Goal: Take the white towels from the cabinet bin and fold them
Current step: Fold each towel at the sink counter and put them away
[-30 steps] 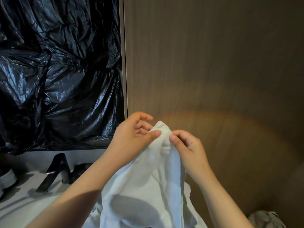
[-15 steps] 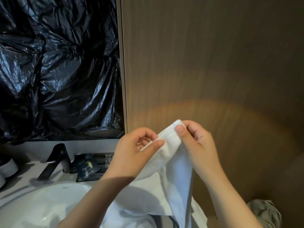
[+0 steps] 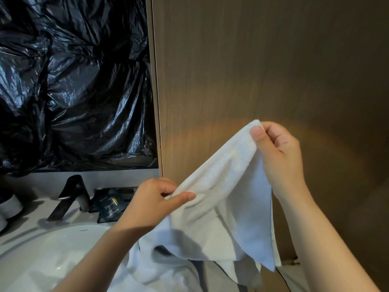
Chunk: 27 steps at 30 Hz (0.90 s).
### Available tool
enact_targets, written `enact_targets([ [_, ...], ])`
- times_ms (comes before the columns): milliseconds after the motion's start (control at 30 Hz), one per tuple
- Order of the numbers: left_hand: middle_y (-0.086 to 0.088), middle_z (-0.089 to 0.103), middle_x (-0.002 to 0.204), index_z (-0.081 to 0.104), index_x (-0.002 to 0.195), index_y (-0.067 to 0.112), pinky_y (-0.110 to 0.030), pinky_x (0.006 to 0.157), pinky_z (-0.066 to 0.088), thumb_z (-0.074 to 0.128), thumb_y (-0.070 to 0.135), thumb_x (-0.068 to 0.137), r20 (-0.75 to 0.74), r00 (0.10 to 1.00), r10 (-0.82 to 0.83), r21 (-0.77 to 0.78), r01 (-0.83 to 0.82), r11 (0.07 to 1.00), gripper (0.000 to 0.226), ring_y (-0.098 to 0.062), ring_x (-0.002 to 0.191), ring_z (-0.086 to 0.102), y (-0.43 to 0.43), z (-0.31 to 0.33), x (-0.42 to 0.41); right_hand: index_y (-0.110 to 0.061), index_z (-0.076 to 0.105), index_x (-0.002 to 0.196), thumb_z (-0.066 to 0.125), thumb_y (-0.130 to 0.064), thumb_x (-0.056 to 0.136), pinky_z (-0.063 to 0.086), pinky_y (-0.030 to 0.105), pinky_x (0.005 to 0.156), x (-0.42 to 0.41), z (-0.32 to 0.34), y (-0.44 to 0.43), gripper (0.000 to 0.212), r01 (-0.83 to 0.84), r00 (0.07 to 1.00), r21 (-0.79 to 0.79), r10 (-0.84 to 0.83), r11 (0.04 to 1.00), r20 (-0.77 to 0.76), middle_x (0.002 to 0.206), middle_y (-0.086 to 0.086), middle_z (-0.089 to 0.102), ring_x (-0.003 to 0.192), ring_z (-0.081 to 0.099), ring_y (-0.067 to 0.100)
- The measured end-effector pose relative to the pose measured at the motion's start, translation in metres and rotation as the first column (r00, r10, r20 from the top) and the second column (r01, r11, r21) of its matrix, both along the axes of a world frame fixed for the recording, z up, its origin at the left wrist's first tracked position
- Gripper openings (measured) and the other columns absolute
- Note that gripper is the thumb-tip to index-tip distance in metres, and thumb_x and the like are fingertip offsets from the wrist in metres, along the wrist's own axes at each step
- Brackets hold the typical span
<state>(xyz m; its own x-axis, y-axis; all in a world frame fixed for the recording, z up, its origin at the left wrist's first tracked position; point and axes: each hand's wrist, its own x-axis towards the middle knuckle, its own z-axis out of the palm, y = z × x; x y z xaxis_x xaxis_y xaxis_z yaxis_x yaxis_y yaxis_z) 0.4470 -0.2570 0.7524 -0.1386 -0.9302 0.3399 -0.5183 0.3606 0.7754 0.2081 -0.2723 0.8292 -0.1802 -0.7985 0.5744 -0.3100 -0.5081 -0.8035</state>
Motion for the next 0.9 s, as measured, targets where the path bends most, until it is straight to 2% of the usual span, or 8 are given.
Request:
enact_targets([
  [133, -0.001, 0.034, 0.05, 0.039, 0.046, 0.0, -0.022, 0.05, 0.026, 0.078, 0.052, 0.067, -0.092, 0.994, 0.056, -0.027, -0.058, 0.998, 0.068, -0.009, 0.048, 0.032, 0.0, 0.0, -0.001, -0.009, 0.066, 0.09, 0.056, -0.029, 0.098, 0.045, 0.025, 0.068, -0.003, 0.012, -0.006, 0.023, 0.028, 0.998, -0.028, -0.029, 0.999, -0.054, 0.086, 0.009, 0.062, 0.077, 0.056, 0.019],
  [233, -0.005, 0.034, 0.05, 0.035, 0.043, 0.007, -0.021, 0.048, 0.024, 0.077, 0.048, 0.068, -0.131, 0.985, 0.116, -0.138, -0.134, 0.981, 0.064, -0.007, 0.047, 0.031, -0.007, 0.012, -0.003, -0.011, 0.066, 0.089, 0.056, -0.03, 0.098, 0.045, 0.022, 0.066, -0.004, 0.025, -0.014, 0.023, 0.048, 0.996, -0.053, -0.052, 0.997, -0.07, 0.079, 0.001, 0.062, 0.074, 0.055, 0.009],
  [433, -0.013, 0.053, 0.06, 0.055, 0.05, 0.0, -0.035, 0.053, 0.039, 0.079, 0.044, 0.071, -0.128, 0.971, 0.202, -0.386, -0.236, 0.892, 0.054, -0.022, 0.056, 0.048, -0.029, 0.059, 0.009, -0.01, 0.059, 0.087, 0.052, -0.028, 0.099, 0.039, 0.014, 0.059, -0.008, 0.053, -0.024, 0.023, 0.142, 0.981, -0.188, -0.164, 0.972, -0.105, 0.074, -0.008, 0.053, 0.068, 0.048, 0.001],
  [500, -0.006, 0.059, 0.066, 0.063, 0.057, 0.003, -0.029, 0.057, 0.043, 0.08, 0.039, 0.071, -0.099, 0.978, 0.184, -0.418, -0.209, 0.884, 0.043, -0.017, 0.062, 0.054, -0.029, 0.06, 0.012, -0.014, 0.057, 0.088, 0.05, -0.028, 0.099, 0.039, 0.015, 0.058, -0.012, 0.058, -0.027, 0.019, 0.175, 0.971, -0.211, -0.204, 0.962, -0.126, 0.075, -0.009, 0.053, 0.068, 0.048, 0.001],
  [567, 0.001, 0.063, 0.071, 0.069, 0.064, 0.009, -0.021, 0.061, 0.045, 0.08, 0.042, 0.07, -0.009, 0.99, 0.139, -0.382, -0.132, 0.914, 0.035, -0.014, 0.069, 0.058, -0.027, 0.046, 0.016, -0.016, 0.057, 0.089, 0.05, -0.029, 0.099, 0.039, 0.017, 0.06, -0.015, 0.057, -0.032, 0.018, 0.189, 0.965, -0.204, -0.22, 0.961, -0.144, 0.076, -0.009, 0.054, 0.069, 0.049, 0.002],
  [700, 0.009, 0.065, 0.074, 0.068, 0.06, 0.029, -0.027, 0.065, 0.047, 0.081, 0.034, 0.073, 0.121, 0.987, 0.105, -0.151, -0.087, 0.985, 0.02, -0.008, 0.073, 0.06, -0.035, 0.006, 0.03, -0.017, 0.058, 0.092, 0.05, -0.027, 0.1, 0.037, 0.007, 0.06, -0.015, 0.048, -0.037, 0.015, 0.181, 0.96, -0.186, -0.214, 0.966, -0.178, 0.078, -0.013, 0.054, 0.071, 0.05, -0.004],
  [800, 0.01, 0.063, 0.07, 0.057, 0.044, 0.039, -0.02, 0.061, 0.041, 0.077, 0.03, 0.078, 0.159, 0.98, 0.121, -0.05, -0.114, 0.992, 0.041, -0.002, 0.068, 0.058, -0.036, -0.014, 0.039, -0.017, 0.058, 0.092, 0.05, -0.027, 0.1, 0.037, 0.007, 0.061, -0.017, 0.046, -0.04, 0.015, 0.185, 0.959, -0.187, -0.219, 0.965, -0.18, 0.079, -0.013, 0.054, 0.072, 0.05, -0.005],
  [900, 0.009, 0.064, 0.069, 0.056, 0.043, 0.034, -0.014, 0.058, 0.041, 0.076, 0.032, 0.079, 0.161, 0.979, 0.126, -0.026, -0.123, 0.992, 0.042, -0.005, 0.066, 0.059, -0.037, -0.019, 0.048, -0.016, 0.058, 0.091, 0.05, -0.026, 0.1, 0.037, 0.006, 0.059, -0.02, 0.044, -0.043, 0.015, 0.19, 0.958, -0.186, -0.223, 0.964, -0.179, 0.078, -0.013, 0.053, 0.07, 0.05, -0.006],
])
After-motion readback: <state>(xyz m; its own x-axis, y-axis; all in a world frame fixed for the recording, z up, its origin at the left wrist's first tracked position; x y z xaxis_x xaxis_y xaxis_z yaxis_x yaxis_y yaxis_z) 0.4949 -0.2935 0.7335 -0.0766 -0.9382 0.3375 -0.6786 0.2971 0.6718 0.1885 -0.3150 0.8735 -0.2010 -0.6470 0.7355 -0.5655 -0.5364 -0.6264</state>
